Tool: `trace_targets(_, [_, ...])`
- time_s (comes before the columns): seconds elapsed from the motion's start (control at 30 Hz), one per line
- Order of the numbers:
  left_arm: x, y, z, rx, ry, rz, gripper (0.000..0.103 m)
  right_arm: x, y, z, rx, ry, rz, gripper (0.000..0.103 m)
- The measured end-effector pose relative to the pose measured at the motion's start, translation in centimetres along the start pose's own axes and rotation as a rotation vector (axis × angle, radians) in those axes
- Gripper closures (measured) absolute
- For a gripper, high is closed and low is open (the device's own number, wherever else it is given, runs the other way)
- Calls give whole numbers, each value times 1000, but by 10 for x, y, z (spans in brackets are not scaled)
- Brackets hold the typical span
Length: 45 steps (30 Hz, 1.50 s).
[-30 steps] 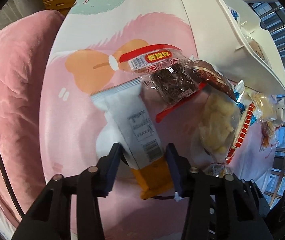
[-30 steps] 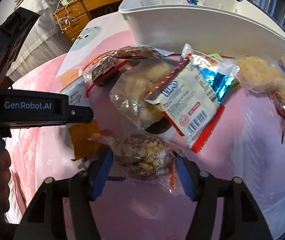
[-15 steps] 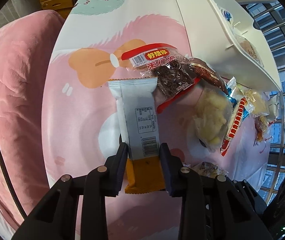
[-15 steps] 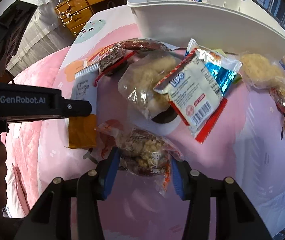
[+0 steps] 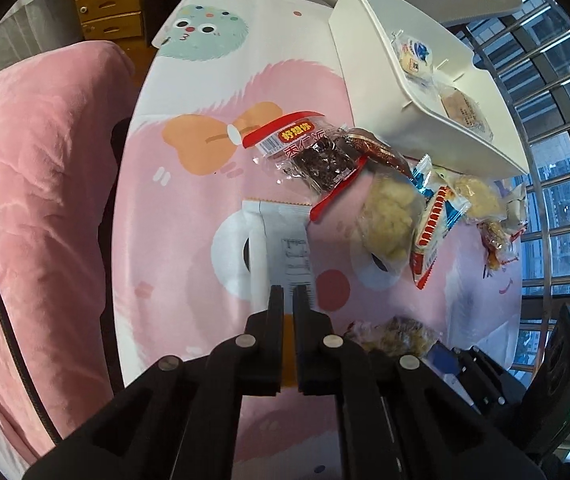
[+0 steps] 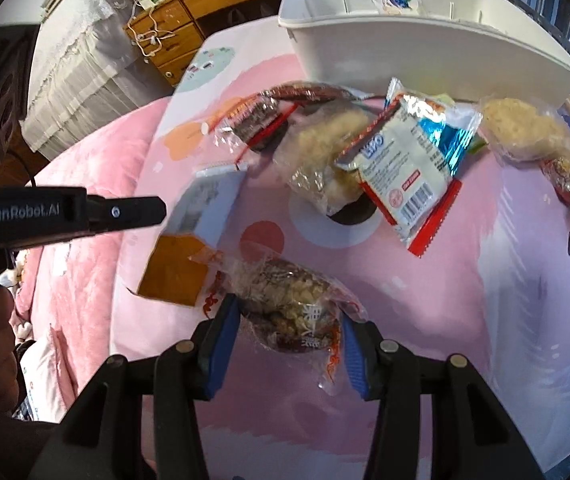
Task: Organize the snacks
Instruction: 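Grasp the orange-wrapped bar with left gripper while right grasps nut cookie, then lift both snacks into the white tray and open both grippers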
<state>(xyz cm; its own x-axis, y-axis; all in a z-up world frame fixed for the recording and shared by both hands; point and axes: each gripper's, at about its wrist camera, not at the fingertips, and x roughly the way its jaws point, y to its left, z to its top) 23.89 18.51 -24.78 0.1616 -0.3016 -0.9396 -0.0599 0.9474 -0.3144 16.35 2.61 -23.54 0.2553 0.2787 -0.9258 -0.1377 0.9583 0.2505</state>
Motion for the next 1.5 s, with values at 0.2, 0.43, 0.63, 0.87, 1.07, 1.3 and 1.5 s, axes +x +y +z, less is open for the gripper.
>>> trace_targets(0.2, [1, 3, -9, -74, 28, 14, 97, -17, -6, 5, -49, -14, 48, 55])
trace_targets(0.43, [20, -1, -10, -123, 50, 120, 59, -35, -29, 13, -95, -1, 82, 55])
trace_targets(0.63, [42, -8, -8, -140, 74, 165, 59, -42, -53, 18, -99, 23, 93, 55])
trace_targets(0.87, [58, -11, -7, -181, 90, 225, 59, -46, -73, 22, -105, 29, 94, 55])
trace_targets(1.07, [60, -14, -5, -180, 54, 246, 68, -50, -82, 25, -130, 21, 99, 55])
trace_targets(1.3, [57, -25, -8, -190, 32, 272, 74, -55, -93, 26, -152, 16, 114, 55])
trace_targets(1.5, [44, -33, -16, -224, 3, 270, 74, -63, -99, 25, -198, -5, 134, 55])
